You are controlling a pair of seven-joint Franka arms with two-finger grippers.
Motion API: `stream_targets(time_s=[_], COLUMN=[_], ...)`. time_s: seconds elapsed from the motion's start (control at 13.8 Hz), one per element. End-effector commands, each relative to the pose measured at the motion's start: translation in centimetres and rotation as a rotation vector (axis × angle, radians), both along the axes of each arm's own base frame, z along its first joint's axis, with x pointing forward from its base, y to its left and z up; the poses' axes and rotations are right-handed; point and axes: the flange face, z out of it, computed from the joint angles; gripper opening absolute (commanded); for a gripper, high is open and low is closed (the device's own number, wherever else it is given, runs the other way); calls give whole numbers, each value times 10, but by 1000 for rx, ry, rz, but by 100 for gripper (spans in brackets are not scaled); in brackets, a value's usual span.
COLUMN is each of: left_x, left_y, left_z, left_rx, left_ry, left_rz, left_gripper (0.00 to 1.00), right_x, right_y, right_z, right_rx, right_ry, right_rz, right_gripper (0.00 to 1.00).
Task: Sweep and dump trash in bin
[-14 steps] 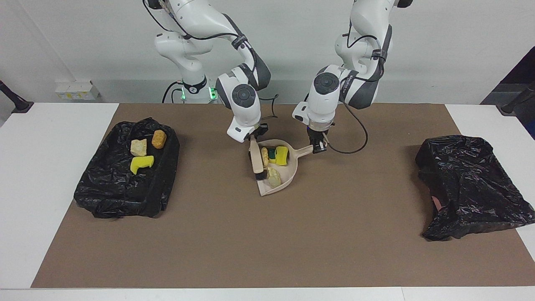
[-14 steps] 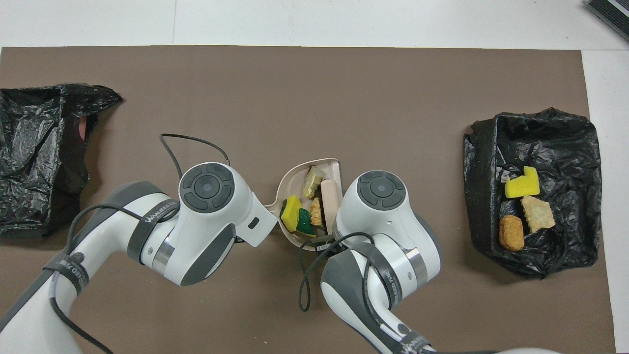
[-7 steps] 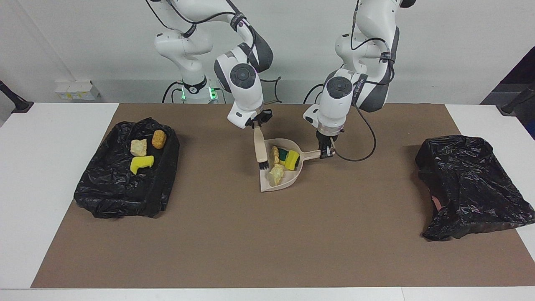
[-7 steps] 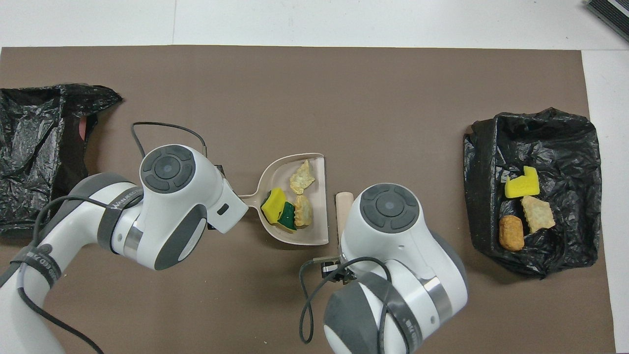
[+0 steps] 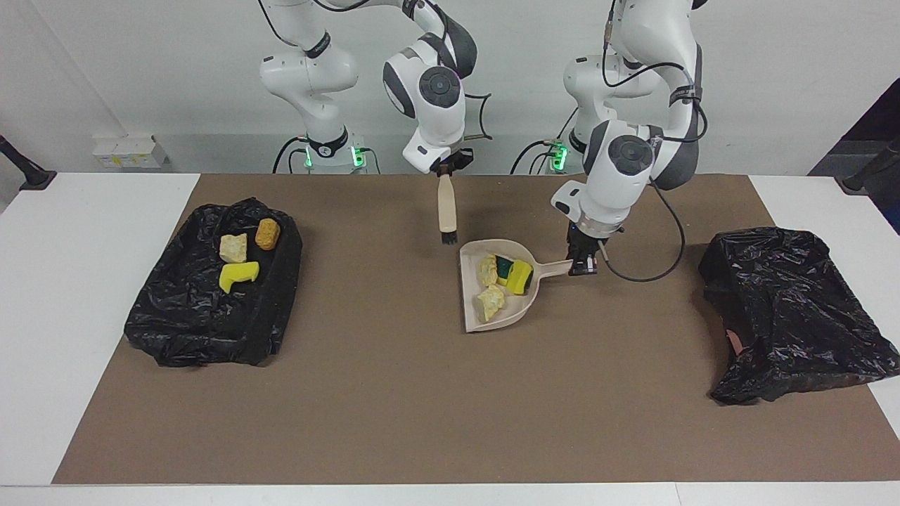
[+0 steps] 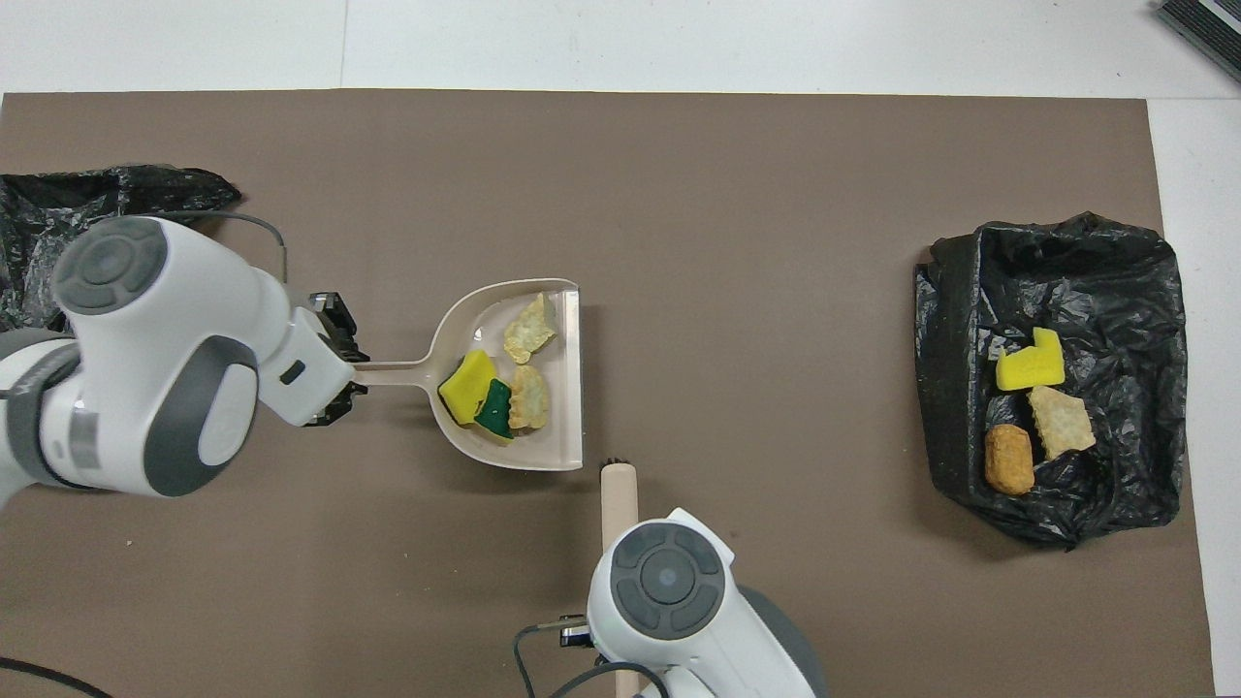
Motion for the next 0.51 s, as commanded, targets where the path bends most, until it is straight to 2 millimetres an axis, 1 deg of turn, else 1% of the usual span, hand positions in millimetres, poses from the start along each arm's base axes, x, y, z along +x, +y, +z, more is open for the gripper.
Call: stream_targets(time_s=[0.0,0.07,0.14,0.22,0.29,0.36,0.43], left_x=[4,8,11,12,14,12,10], left_y=[62,91,123,155,183,213,239], left_z=[36,44,47,58,69,76,83], left_rx=[-74,-88,-101,-135,-167,-172,-168], left_ry=[3,-9,-21,-40,-49,-54,-61], left_rz=[-12,-8,9,30,42,76,89], left_gripper=[0,0,0,0,0,0,0], right_x=[-16,-18,-19,-21,-20,-20,-20], right_y=[15,13,11,9,7,6,6], right_z=[-38,-43,-46,-55,-56,-58,-58], right_rx=[-11,-16,-20,-28,-40,-48,-48], right_ry=[26,25,25,33,23,22,20], right_rz=[-16,-16,-17,-8,10,16,16], right_gripper=[0,0,0,0,0,0,0])
